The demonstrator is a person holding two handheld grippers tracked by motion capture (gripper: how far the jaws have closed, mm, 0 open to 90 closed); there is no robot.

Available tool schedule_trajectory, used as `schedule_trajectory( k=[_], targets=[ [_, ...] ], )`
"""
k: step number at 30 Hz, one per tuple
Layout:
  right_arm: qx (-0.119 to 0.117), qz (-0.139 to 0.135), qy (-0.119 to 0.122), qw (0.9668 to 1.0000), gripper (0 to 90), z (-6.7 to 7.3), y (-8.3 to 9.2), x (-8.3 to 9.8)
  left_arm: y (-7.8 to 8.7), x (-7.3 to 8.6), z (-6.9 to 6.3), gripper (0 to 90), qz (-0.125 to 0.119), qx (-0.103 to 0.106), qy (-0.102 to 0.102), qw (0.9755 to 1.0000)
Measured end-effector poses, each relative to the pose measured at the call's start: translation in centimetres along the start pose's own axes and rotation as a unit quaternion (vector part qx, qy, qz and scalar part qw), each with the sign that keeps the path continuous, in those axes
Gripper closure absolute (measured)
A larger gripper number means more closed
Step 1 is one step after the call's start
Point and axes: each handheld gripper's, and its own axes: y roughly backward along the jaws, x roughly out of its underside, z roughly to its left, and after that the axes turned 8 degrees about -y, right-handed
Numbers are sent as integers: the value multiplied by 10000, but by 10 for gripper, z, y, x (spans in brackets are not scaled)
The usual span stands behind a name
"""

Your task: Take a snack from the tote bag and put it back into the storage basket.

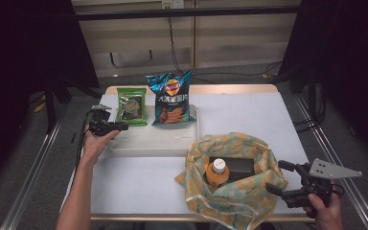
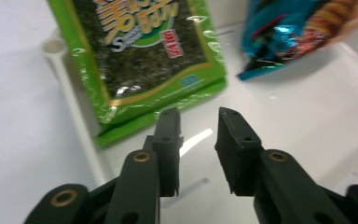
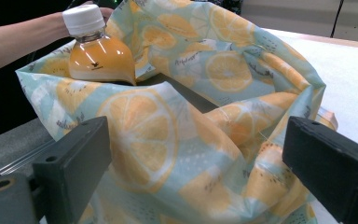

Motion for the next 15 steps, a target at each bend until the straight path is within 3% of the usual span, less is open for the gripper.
schedule_trajectory(
  k=[4,6,9,11,15],
  targets=[
    [-62,20,-17,10000,100,1,-1,-3,6,0,-11,628,-43,144,-144,9998],
    [-83,16,-35,10000,114,2,-1,-5,13,1,-24,597,-256,351,-206,9988],
    [-88,3,5,10000,133,3,-2,-7,17,0,-34,573,-254,395,-362,9982],
    [-69,6,7,10000,168,3,-3,-10,26,-1,-42,573,-407,538,-439,9968],
    [-98,11,23,9999,208,4,-5,-14,40,3,-56,601,-583,633,-595,9945]
  ],
)
